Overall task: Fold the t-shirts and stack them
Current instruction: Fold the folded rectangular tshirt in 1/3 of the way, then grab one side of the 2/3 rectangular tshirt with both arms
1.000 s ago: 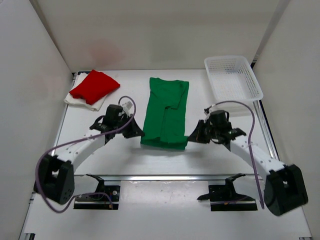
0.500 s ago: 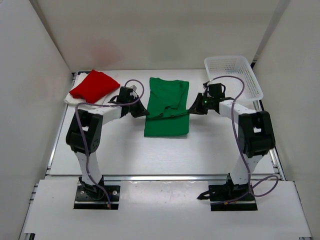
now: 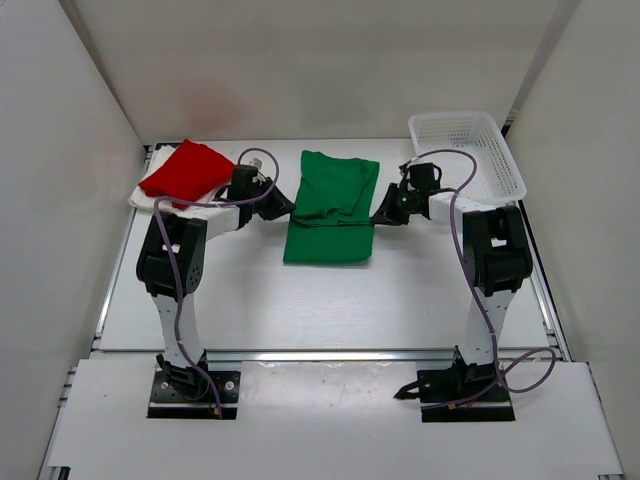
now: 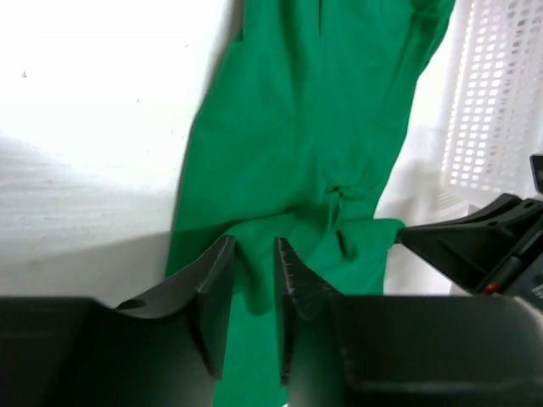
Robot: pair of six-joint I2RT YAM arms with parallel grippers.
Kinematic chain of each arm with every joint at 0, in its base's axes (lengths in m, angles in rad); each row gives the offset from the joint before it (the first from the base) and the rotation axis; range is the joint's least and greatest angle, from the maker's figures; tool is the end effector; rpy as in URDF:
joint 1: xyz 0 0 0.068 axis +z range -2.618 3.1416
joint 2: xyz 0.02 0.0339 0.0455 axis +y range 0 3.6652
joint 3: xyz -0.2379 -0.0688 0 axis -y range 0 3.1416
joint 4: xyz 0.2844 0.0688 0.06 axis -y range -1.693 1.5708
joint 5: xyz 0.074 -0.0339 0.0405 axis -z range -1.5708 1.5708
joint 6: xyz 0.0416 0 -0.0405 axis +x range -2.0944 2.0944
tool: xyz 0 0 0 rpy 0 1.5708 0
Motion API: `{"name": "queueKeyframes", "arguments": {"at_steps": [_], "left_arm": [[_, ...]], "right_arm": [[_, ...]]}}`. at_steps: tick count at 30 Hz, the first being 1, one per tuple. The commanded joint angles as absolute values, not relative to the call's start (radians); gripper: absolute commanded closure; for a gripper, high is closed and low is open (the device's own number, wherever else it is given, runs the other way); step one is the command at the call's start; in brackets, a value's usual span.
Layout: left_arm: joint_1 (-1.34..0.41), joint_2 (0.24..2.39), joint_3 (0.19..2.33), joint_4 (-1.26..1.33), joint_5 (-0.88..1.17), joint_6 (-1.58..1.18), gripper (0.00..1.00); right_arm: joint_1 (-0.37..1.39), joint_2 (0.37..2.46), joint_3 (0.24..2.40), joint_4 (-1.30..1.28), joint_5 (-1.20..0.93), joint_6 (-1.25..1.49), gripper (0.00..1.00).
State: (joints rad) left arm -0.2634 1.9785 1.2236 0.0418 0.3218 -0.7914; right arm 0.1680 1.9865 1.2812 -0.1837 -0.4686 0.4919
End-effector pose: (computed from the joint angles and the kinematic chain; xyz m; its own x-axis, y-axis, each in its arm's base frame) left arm 0.4295 -0.1295 0.1065 -0.7839 -0.4875 -0.3844 -0.1134 0.7212 -0.6834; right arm 0.4322 0.0924 0.1062 -0.8777 0.2785 -0.3898 -0.0173 0.7947 0.6067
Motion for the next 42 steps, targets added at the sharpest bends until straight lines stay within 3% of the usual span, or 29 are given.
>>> {"name": "queueKeyframes", "arguments": {"at_steps": [1, 3, 5, 8, 10, 12, 16, 27, 32, 37, 39, 42], "left_arm": [[-0.247, 1.896, 1.16, 0.167, 0.331, -0.853, 0.63], [-0.247, 1.838, 1.119, 0.195, 0.321, -0.864, 0.56], [-0.252, 1.777, 1.062, 0.208, 0.289, -0.867, 0.56], [-0.299, 1.688, 0.942, 0.224, 0.276, -0.865, 0.59], [-0.349, 1.652, 0.89, 0.23, 0.273, -0.857, 0.61], [-0.4, 1.654, 0.848, 0.239, 0.275, -0.841, 0.61], [-0.437, 1.724, 0.792, 0.256, 0.31, -0.841, 0.64], [-0.413, 1.712, 0.611, 0.322, 0.336, -0.836, 0.66], [-0.423, 1.594, 0.554, 0.331, 0.371, -0.87, 0.59], [-0.388, 1.413, 0.531, 0.252, 0.356, -0.839, 0.48], [-0.385, 1.379, 0.52, 0.18, 0.292, -0.787, 0.44], [-0.365, 1.382, 0.505, 0.117, 0.25, -0.742, 0.44]], "right_arm": [[0.164, 1.922, 1.321, -0.13, -0.453, 0.488, 0.87], [0.173, 1.879, 1.313, -0.124, -0.448, 0.474, 0.72], [0.192, 1.841, 1.31, -0.165, -0.395, 0.456, 0.65], [0.241, 1.722, 1.214, -0.16, -0.31, 0.44, 0.62], [0.276, 1.666, 1.116, -0.106, -0.31, 0.459, 0.7], [0.305, 1.634, 1.036, -0.048, -0.351, 0.477, 0.85], [0.366, 1.667, 0.953, -0.017, -0.388, 0.477, 1.0], [0.348, 1.671, 0.77, 0.012, -0.345, 0.48, 1.0], [0.348, 1.588, 0.739, 0.009, -0.367, 0.462, 1.0], [0.319, 1.433, 0.645, 0.049, -0.403, 0.492, 0.79], [0.318, 1.41, 0.6, 0.074, -0.394, 0.5, 0.65], [0.299, 1.445, 0.581, 0.098, -0.432, 0.505, 0.59]]}}
